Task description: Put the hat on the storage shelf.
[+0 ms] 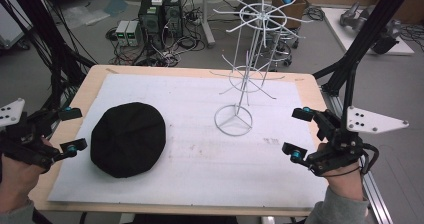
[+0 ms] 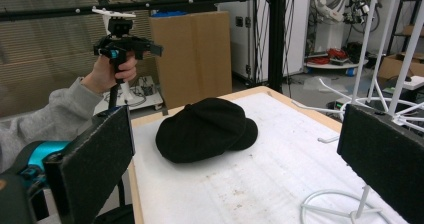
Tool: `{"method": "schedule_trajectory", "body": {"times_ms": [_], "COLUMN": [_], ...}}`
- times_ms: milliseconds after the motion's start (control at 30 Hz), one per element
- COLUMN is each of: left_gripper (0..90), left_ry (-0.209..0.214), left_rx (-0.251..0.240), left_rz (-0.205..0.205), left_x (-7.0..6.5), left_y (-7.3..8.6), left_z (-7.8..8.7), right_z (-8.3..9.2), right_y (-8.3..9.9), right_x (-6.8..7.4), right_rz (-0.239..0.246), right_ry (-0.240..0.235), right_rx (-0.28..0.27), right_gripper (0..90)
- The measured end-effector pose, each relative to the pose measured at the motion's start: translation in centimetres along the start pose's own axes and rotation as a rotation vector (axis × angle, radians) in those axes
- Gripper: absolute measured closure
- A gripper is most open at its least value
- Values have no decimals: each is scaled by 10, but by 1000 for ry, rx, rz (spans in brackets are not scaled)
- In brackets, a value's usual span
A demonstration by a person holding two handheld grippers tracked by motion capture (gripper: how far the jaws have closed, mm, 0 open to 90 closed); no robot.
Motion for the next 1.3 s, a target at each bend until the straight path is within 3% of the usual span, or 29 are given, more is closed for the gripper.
{"method": "schedule_trajectory", "body": {"times_ms": [400,433,500,567,967,1133,1300], "left_gripper": [18,18,18,18,18,18,18], "left_ry": [-44,-53,-122,-152,-140,-140,-139], "left_rx": [38,36,30,19,28,83,106], "left_rz": [-18,-22,-39,-38,17,20,34], "left_x": [7,9,17,23,46,50,52], "left_y": [9,10,14,18,52,69,79], "left_z": [-8,-9,-10,-13,-28,-41,-49], "right_z": [-3,-3,-4,-4,-3,-4,-3], "right_y": [2,2,3,3,5,7,7], "right_x": [-2,-1,-1,-2,-2,-2,-3], "right_rz": [-3,-3,-4,-8,-19,-15,-20], "right_ry": [1,-3,-2,-2,-11,-14,-13], "right_rx": [10,12,15,12,17,25,25], "right_gripper": [7,7,7,7,7,7,7]}}
Point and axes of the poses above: each handheld gripper's, and its own axes: z roughly backward along the jaws, y roughly out of its underside, x roughly to its left, the point moved 9 cm from there along -z, roughly forward along the jaws, and after that the axes turned 1 degree about z, right-handed, at the moved point
